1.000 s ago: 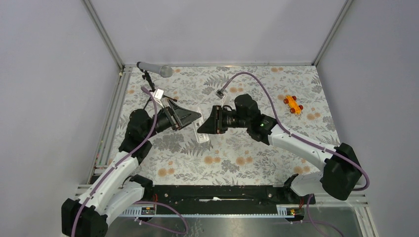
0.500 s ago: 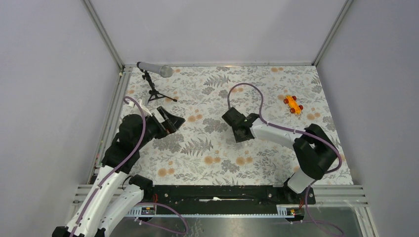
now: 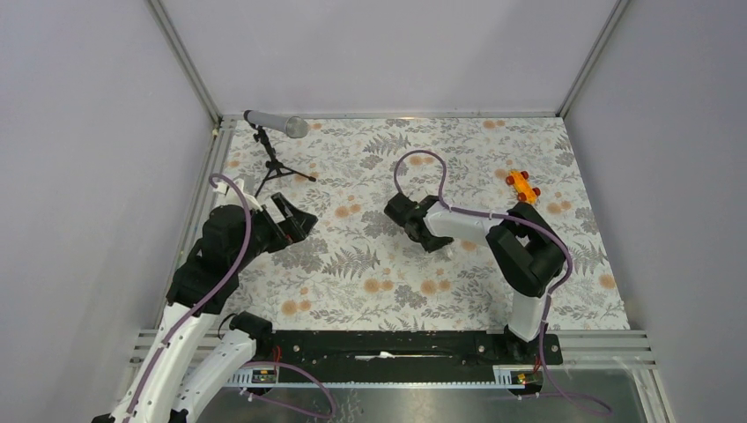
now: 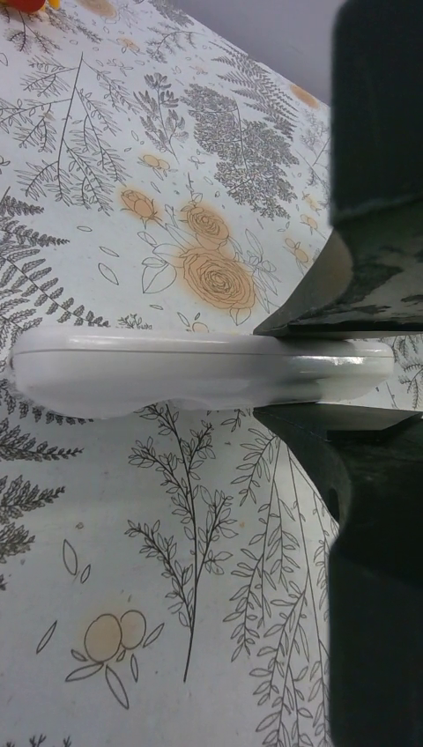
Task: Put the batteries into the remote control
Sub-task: Place the remote control at the center of the board.
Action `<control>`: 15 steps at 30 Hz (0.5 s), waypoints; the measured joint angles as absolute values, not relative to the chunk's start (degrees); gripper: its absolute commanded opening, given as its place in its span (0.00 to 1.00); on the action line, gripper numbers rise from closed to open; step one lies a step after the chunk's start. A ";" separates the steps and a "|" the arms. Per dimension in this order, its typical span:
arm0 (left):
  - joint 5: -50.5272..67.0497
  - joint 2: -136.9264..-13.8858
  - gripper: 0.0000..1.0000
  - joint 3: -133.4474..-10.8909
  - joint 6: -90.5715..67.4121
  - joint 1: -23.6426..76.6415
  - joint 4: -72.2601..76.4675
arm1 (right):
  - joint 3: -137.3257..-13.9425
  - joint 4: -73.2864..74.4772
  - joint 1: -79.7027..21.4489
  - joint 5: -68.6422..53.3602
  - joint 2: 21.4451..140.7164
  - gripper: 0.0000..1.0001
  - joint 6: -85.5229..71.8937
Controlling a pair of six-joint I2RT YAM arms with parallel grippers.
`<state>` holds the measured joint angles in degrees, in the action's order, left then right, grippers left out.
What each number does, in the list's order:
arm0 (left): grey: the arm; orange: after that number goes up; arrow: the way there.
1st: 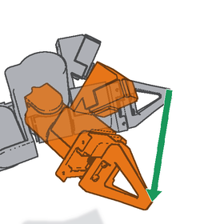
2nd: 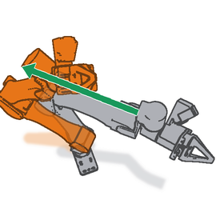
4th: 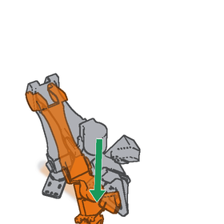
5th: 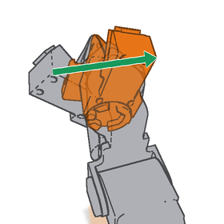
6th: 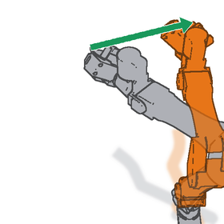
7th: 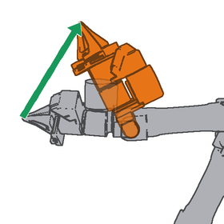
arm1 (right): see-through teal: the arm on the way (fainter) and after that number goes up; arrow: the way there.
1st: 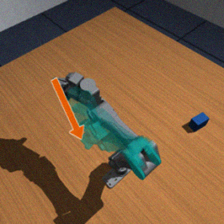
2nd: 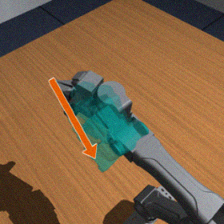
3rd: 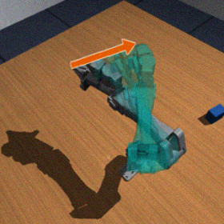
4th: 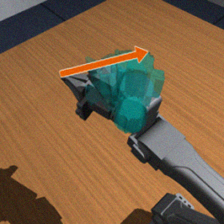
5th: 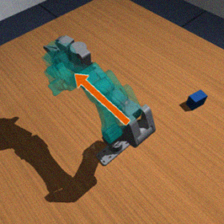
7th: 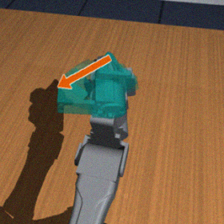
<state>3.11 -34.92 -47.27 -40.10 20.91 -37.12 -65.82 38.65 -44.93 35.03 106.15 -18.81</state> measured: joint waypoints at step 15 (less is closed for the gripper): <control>1.34 -35.27 0.99 -60.12 -36.84 20.91 -52.51 | -69.91 40.45 -44.93 23.33 97.47 0.68 -20.75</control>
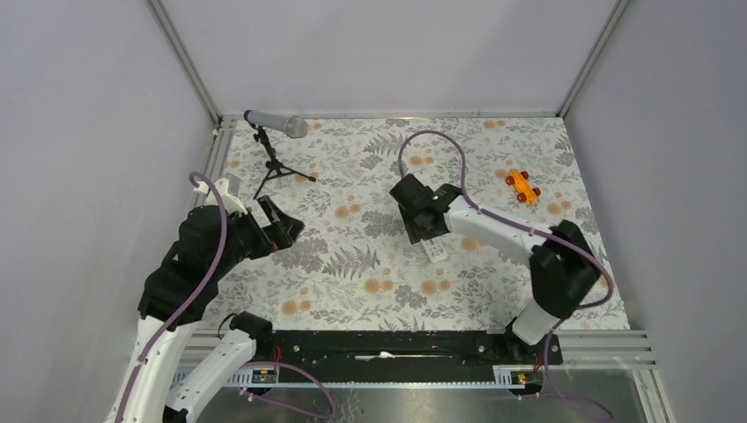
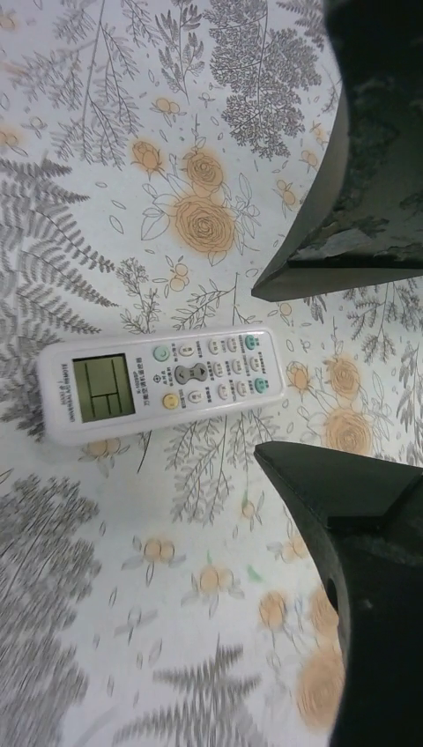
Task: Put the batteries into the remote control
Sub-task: Place the remote control at the center of the board, then reset both arms
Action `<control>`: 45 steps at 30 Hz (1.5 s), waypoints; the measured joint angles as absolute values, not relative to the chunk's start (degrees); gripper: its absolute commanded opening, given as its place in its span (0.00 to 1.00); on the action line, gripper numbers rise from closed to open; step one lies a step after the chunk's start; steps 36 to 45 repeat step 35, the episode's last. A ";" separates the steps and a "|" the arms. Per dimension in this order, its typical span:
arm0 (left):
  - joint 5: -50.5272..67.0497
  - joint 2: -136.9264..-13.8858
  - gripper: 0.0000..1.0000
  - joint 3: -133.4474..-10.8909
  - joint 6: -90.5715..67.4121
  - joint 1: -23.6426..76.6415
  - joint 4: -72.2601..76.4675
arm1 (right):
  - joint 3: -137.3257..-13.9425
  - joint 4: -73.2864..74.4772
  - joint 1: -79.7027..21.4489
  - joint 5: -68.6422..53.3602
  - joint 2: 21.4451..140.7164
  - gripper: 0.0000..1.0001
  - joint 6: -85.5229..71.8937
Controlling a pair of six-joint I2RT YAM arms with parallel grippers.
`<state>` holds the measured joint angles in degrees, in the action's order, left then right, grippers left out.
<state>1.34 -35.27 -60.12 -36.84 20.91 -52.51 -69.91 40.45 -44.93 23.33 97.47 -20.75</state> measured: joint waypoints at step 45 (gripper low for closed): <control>-14.68 -28.53 0.99 -80.18 -25.26 20.91 -63.79 | -65.19 36.49 -44.53 62.94 19.81 1.00 -14.81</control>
